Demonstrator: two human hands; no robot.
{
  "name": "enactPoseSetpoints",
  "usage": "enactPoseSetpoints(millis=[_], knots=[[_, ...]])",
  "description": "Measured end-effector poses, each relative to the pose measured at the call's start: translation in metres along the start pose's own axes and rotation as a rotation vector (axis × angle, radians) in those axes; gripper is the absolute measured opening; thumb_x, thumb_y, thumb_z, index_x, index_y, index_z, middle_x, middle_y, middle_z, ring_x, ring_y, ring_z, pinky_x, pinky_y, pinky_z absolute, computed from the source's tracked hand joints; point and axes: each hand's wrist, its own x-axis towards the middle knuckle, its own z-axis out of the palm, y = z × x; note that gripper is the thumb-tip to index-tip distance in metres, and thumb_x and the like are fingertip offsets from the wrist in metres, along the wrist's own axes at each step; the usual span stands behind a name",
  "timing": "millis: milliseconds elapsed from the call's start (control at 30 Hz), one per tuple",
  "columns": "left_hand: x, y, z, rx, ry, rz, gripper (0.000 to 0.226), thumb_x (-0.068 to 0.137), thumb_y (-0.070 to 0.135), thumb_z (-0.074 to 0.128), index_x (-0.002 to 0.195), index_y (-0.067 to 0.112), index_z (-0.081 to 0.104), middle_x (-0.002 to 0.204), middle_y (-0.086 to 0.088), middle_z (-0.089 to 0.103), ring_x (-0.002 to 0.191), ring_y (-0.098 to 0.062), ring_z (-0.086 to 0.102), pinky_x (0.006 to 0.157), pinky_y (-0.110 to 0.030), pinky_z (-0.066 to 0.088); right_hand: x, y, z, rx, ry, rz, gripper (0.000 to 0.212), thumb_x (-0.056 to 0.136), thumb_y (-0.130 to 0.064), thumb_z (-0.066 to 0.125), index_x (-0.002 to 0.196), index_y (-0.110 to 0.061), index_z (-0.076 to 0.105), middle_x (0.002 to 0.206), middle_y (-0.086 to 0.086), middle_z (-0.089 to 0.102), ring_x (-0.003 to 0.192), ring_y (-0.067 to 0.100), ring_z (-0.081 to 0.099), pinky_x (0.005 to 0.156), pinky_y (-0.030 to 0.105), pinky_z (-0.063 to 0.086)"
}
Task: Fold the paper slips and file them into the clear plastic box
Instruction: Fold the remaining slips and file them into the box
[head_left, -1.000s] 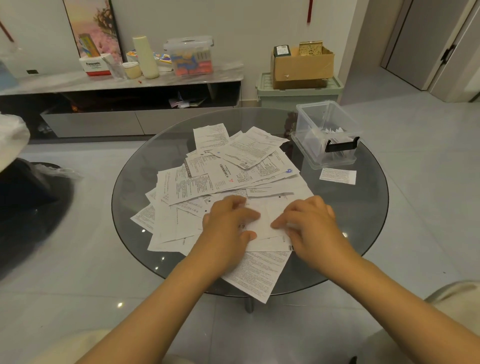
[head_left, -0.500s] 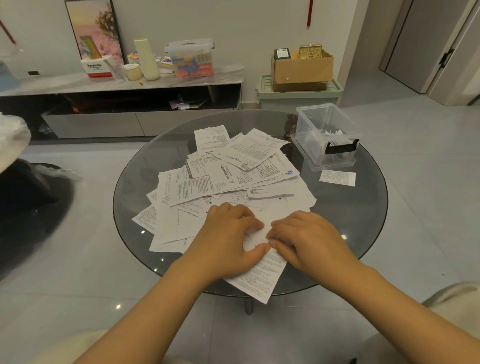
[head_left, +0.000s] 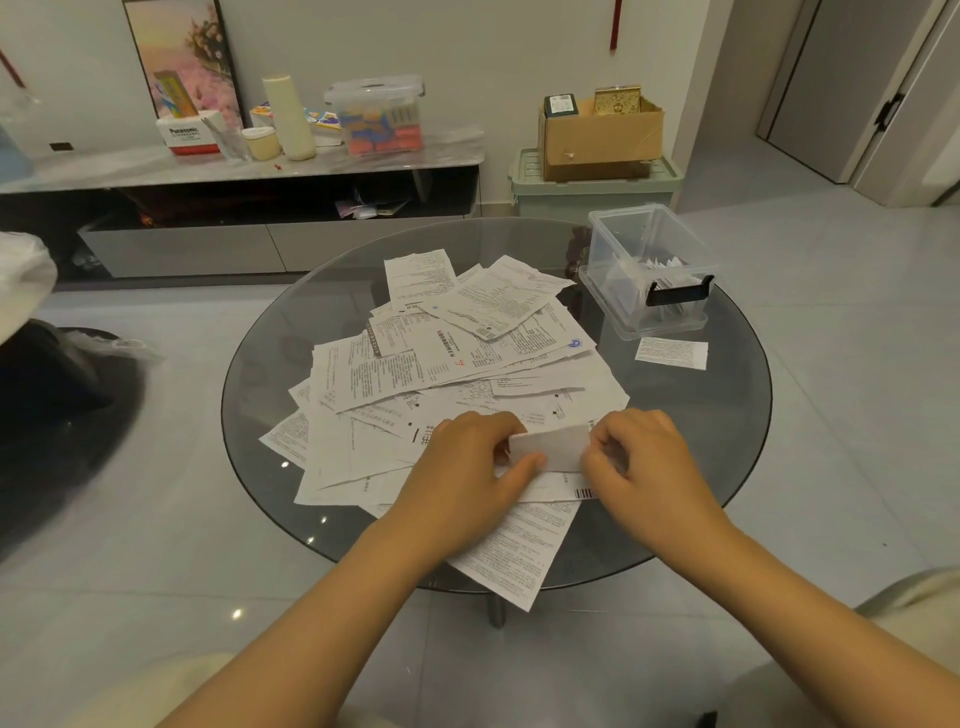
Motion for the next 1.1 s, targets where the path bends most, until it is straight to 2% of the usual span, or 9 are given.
enactPoseSetpoints(millis=[100,233,400,500,667,767,900,1033,1100], knots=[[0.003,0.002,0.004,-0.068,0.037,-0.097,0.015,0.087,0.038,0.06,0.095,0.028,0.051,0.08,0.01,0.056,0.078,-0.009,0.053,0.069,-0.028,0.045,0.004,0.004,0.002,-0.088,0.018,0.058,0.021,0.088,-0.036,0.056,0.07,-0.026,0.051,0.088,-0.012,0.046,0.094,0.007,0.03,0.076,0.019,0.016],[0.01,0.003,0.01,-0.046,0.035,-0.165,0.03,0.083,0.037,0.066,0.107,0.028,0.051,0.079,0.013,0.05,0.079,-0.009,0.05,0.066,-0.025,0.038,0.007,0.004,0.004,-0.209,-0.017,0.108,0.023,0.083,-0.049,0.059,0.075,-0.029,0.05,0.098,-0.012,0.04,0.1,0.007,0.025,0.077,0.02,0.01],[0.02,0.002,0.007,0.016,-0.044,-0.205,0.042,0.081,0.037,0.069,0.119,0.027,0.053,0.101,0.008,0.044,0.104,-0.012,0.04,0.087,-0.025,0.036,0.011,0.002,-0.002,-0.198,-0.078,0.169,0.026,0.082,-0.043,0.063,0.097,-0.03,0.046,0.107,-0.01,0.036,0.114,0.015,0.029,0.079,0.023,0.013],[0.024,0.002,0.002,0.013,-0.093,-0.224,0.04,0.08,0.035,0.071,0.115,0.026,0.055,0.106,0.007,0.042,0.108,-0.012,0.04,0.091,-0.025,0.035,0.012,0.0,-0.009,-0.188,-0.135,0.157,0.038,0.085,-0.035,0.062,0.118,-0.037,0.043,0.118,-0.009,0.041,0.117,0.015,0.029,0.083,0.024,0.014],[0.028,0.005,0.0,-0.031,-0.099,-0.227,0.032,0.075,0.028,0.076,0.092,0.029,0.049,0.101,0.008,0.048,0.096,-0.014,0.047,0.081,-0.027,0.039,0.012,-0.001,-0.011,-0.204,-0.173,0.107,0.046,0.091,-0.03,0.053,0.134,-0.04,0.039,0.126,-0.011,0.037,0.121,0.013,0.024,0.081,0.02,0.008],[0.027,0.008,0.0,-0.079,-0.088,-0.192,0.033,0.074,0.025,0.076,0.083,0.031,0.045,0.095,0.009,0.05,0.087,-0.009,0.047,0.07,-0.021,0.035,0.01,-0.001,-0.008,-0.205,-0.144,0.067,0.038,0.091,-0.032,0.052,0.128,-0.035,0.046,0.123,-0.013,0.04,0.119,0.011,0.024,0.076,0.017,0.008],[0.025,0.013,0.002,-0.152,-0.057,-0.167,0.028,0.075,0.024,0.076,0.083,0.029,0.049,0.096,0.012,0.052,0.081,0.0,0.047,0.065,-0.015,0.034,0.011,-0.003,-0.01,0.037,-0.06,0.174,0.017,0.085,-0.032,0.063,0.097,-0.037,0.052,0.098,-0.018,0.043,0.105,0.013,0.028,0.08,0.018,0.019],[0.027,0.016,0.003,-0.256,0.023,-0.186,0.023,0.076,0.022,0.075,0.082,0.027,0.053,0.091,0.011,0.057,0.077,0.001,0.052,0.066,-0.016,0.039,0.016,0.002,-0.011,0.327,-0.028,0.218,0.02,0.082,-0.02,0.068,0.078,-0.031,0.052,0.086,-0.001,0.056,0.081,0.02,0.052,0.064,0.023,0.044],[0.029,0.019,0.003,-0.429,0.061,-0.247,0.021,0.079,0.018,0.072,0.082,0.028,0.054,0.078,0.008,0.061,0.065,-0.004,0.056,0.064,-0.02,0.045,0.017,0.001,-0.015,0.438,-0.021,0.215,0.021,0.084,-0.011,0.065,0.081,-0.027,0.052,0.082,0.007,0.055,0.065,0.015,0.049,0.053,0.021,0.047]])
